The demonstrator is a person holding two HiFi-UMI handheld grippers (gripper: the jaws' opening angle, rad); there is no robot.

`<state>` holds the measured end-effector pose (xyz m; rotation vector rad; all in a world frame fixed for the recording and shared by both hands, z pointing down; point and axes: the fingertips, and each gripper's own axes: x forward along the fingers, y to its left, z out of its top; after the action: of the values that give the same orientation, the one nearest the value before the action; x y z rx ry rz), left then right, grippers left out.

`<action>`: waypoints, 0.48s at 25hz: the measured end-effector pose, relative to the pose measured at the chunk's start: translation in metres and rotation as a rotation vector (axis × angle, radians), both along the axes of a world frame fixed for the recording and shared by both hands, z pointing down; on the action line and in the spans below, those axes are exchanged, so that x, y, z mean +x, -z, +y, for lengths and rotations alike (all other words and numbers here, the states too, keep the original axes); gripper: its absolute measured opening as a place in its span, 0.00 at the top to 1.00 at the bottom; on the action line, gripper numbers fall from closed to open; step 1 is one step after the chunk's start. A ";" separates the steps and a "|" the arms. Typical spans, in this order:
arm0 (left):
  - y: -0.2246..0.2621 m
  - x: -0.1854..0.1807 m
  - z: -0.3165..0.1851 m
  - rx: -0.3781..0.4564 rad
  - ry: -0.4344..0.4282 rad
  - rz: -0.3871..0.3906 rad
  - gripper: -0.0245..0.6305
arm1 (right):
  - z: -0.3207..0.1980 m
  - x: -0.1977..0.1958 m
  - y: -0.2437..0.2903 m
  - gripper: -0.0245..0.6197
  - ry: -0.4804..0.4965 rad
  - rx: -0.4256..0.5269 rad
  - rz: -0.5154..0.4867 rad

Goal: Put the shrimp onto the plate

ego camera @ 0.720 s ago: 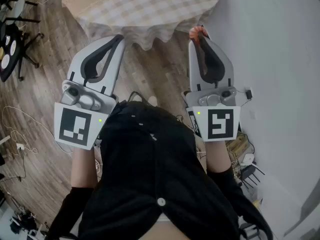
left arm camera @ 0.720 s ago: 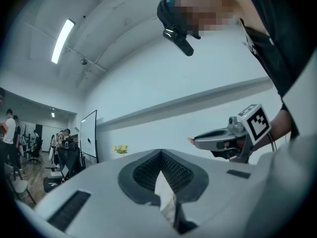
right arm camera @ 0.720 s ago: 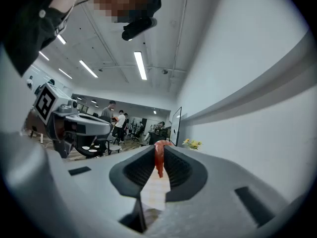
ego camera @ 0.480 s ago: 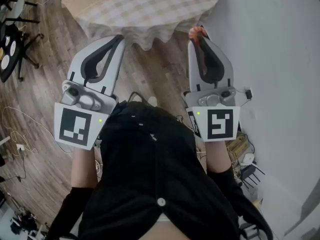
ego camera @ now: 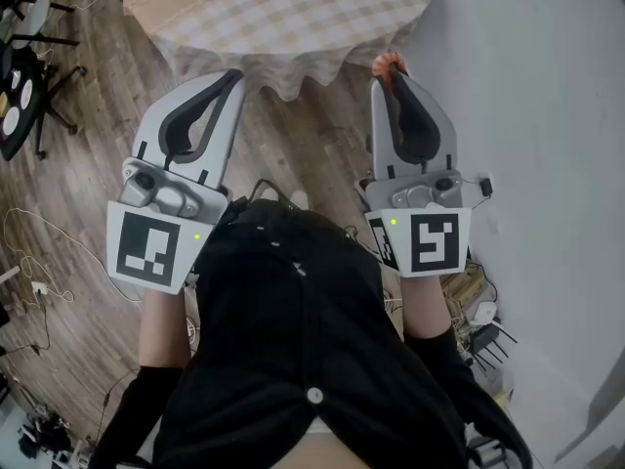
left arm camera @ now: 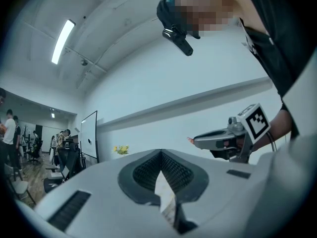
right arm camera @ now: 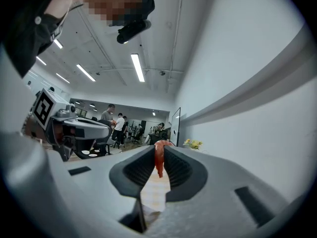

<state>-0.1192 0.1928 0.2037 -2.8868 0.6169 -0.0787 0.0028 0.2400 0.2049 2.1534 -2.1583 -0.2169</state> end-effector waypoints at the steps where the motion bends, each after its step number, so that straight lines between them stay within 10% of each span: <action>1: 0.000 -0.001 -0.001 0.001 0.000 0.001 0.96 | -0.001 -0.001 0.000 0.89 -0.002 -0.001 0.000; 12: 0.002 -0.014 -0.012 0.013 -0.020 0.015 0.96 | -0.010 -0.015 0.002 0.89 -0.026 -0.003 0.037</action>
<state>-0.1331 0.1805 0.2013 -2.8833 0.5884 -0.0502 -0.0119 0.2301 0.2031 2.1567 -2.1082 -0.2491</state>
